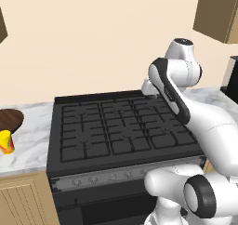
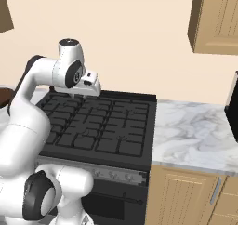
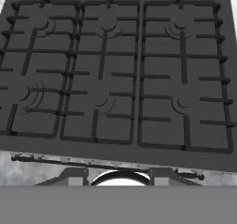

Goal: Pick the cup and bowl from the counter and place them on the counter next to the sink.

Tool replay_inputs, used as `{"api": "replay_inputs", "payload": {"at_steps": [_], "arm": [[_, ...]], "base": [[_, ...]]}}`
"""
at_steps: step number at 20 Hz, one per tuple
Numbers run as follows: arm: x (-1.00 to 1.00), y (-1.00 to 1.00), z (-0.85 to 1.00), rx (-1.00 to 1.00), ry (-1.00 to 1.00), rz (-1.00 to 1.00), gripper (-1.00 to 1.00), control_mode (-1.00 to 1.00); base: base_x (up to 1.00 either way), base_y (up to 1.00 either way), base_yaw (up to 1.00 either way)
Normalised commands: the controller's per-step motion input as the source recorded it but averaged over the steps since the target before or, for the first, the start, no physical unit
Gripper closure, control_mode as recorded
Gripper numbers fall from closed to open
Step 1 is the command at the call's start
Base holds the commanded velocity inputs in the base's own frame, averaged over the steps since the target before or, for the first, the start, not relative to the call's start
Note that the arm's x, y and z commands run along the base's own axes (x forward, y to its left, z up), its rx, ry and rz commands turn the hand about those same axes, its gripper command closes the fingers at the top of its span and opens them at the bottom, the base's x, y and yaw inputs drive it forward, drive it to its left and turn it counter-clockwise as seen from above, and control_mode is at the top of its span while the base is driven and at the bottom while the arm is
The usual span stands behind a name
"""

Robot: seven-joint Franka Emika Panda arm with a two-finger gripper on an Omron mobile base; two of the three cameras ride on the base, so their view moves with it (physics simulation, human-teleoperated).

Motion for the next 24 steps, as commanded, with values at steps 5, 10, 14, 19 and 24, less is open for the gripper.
{"api": "replay_inputs", "payload": {"at_steps": [5, 10, 14, 19, 24], "arm": [[-0.22, 0.01, 0.00, 0.00, 0.00, 0.02, -1.00, -1.00], [-0.20, 0.18, -0.12, 0.03, 0.00, 0.02, -1.00, -1.00], [-0.24, 0.51, 0.00, 0.00, -0.05, 0.07, -1.00, -1.00], [-0.48, 0.99, 0.08, -0.03, -0.01, 0.03, -1.00, -1.00], [-0.43, 1.00, 0.01, -0.01, 0.00, 0.04, -1.00, -1.00]], "base": [[0.00, 0.00, 0.00], [0.00, 0.00, 0.00], [0.00, 0.00, 0.00], [0.00, 0.00, 0.00], [0.00, 0.00, 0.00]]}}
